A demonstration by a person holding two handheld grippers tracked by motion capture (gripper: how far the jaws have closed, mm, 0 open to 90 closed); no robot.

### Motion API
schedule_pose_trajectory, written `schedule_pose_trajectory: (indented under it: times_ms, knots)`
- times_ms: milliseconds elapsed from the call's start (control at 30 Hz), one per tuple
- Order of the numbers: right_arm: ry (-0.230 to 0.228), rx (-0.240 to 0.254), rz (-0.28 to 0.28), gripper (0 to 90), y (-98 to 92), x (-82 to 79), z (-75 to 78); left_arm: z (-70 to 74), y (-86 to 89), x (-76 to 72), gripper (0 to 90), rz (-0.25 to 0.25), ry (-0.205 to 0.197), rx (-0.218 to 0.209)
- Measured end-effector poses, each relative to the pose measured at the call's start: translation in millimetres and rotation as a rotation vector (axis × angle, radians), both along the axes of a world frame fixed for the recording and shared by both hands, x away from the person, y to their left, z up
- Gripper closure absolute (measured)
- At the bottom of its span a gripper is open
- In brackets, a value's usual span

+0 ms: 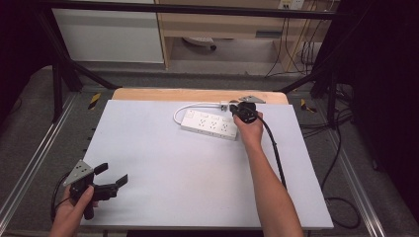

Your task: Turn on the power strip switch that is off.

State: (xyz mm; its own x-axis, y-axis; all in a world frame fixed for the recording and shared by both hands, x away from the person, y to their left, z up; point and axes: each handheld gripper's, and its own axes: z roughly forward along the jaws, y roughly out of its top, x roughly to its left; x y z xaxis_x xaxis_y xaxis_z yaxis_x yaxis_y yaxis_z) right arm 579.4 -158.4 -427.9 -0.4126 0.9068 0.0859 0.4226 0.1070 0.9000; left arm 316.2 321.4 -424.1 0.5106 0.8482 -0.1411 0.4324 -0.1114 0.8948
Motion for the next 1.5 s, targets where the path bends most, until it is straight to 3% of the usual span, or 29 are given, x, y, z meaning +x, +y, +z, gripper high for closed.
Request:
schedule_pose_trajectory:
  times_ms: [900,1500]
  knots:
    - [0.032,-0.044,0.06,90.0,15.3,-4.6,-14.0,0.0,0.1,0.1,7.4,-0.001,-0.002,0.004]
    - [0.029,-0.055,0.087,90.0,21.7,-11.7,-17.5,0.1,-0.2,-0.1,7.4,-0.002,-0.001,0.004]
